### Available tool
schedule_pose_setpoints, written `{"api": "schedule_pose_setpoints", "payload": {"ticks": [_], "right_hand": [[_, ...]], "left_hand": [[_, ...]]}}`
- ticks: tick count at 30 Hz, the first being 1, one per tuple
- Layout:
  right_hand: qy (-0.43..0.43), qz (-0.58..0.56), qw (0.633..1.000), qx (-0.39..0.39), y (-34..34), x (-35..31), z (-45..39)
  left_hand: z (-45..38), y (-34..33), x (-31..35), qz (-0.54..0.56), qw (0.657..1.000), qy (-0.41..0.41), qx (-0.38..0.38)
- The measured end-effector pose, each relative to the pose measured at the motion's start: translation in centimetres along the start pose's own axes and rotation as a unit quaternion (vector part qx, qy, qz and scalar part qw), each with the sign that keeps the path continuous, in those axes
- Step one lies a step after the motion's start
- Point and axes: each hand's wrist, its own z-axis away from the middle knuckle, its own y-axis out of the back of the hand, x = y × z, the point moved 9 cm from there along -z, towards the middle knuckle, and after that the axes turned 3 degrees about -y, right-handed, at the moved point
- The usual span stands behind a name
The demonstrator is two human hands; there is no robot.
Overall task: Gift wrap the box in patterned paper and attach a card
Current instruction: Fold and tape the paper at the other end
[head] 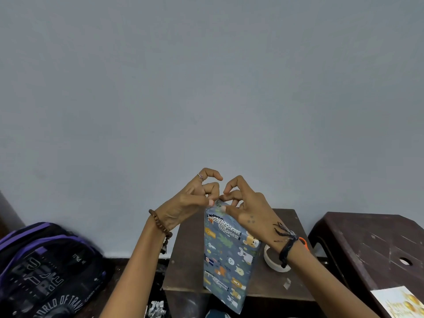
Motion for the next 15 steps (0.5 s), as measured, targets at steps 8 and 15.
{"api": "schedule_pose_setpoints", "payload": {"ticks": [8,15], "right_hand": [[0.004,0.003,1.000,0.001,0.1,-0.3,0.0],[0.006,-0.002,1.000,0.004,0.1,-0.2,-0.1]], "left_hand": [[-0.4,0.9,-1.5,-0.089,0.994,0.057,-0.005],[-1.2,0.8,-0.7,-0.101,0.994,0.041,-0.007]]}}
